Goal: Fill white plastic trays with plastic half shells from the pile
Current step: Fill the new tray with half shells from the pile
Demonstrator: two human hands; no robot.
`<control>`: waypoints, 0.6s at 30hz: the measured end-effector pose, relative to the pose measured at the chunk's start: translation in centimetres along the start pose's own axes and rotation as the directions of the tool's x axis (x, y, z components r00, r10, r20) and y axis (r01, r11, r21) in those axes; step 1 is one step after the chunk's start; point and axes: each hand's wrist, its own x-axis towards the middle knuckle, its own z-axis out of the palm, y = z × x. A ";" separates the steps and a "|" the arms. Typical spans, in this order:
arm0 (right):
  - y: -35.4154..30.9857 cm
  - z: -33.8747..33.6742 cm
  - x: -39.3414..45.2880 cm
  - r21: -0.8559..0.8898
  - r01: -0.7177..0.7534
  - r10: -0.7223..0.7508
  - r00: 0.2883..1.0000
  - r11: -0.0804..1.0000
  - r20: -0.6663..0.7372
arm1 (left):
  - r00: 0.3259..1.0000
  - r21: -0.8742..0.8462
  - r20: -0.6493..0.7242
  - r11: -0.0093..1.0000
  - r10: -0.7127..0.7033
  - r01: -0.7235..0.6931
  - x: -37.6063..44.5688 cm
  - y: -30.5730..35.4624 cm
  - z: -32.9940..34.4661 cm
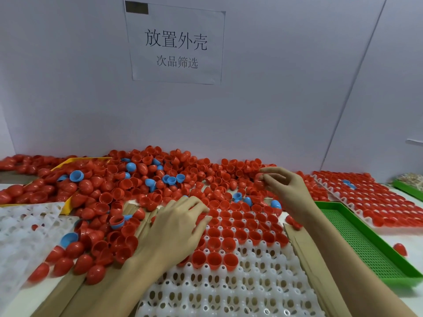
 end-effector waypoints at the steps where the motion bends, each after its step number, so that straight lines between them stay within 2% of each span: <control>1: -0.5 0.4 -0.9 0.147 -0.046 0.035 0.996 0.988 0.077 | 0.999 -0.082 -0.029 0.996 -0.030 0.027 0.0 0.3 0.0; 4: -0.9 1.6 -3.0 0.375 -0.207 0.071 0.936 0.904 0.344 | 0.986 -0.415 -0.021 0.899 -0.165 0.142 0.1 1.3 0.3; 6: -0.7 2.4 -4.0 0.414 -0.258 0.036 0.880 0.873 0.473 | 0.973 -0.610 0.064 0.763 -0.222 0.214 0.1 1.9 0.4; 8: -0.6 3.1 -4.7 0.429 -0.282 -0.003 0.833 0.858 0.554 | 0.963 -0.731 0.156 0.630 -0.222 0.263 0.1 2.6 0.4; 12: -0.4 3.6 -5.5 0.440 -0.300 -0.058 0.769 0.846 0.637 | 0.945 -0.837 0.214 0.452 -0.248 0.308 0.1 3.5 0.7; 14: -0.4 3.4 -5.6 0.430 -0.275 -0.075 0.764 0.860 0.640 | 0.935 -0.868 0.257 0.368 -0.245 0.335 0.1 3.7 0.6; 18: -0.3 2.6 -5.8 0.409 -0.244 -0.084 0.766 0.879 0.638 | 0.921 -0.918 0.347 0.138 -0.177 0.373 0.0 3.8 0.4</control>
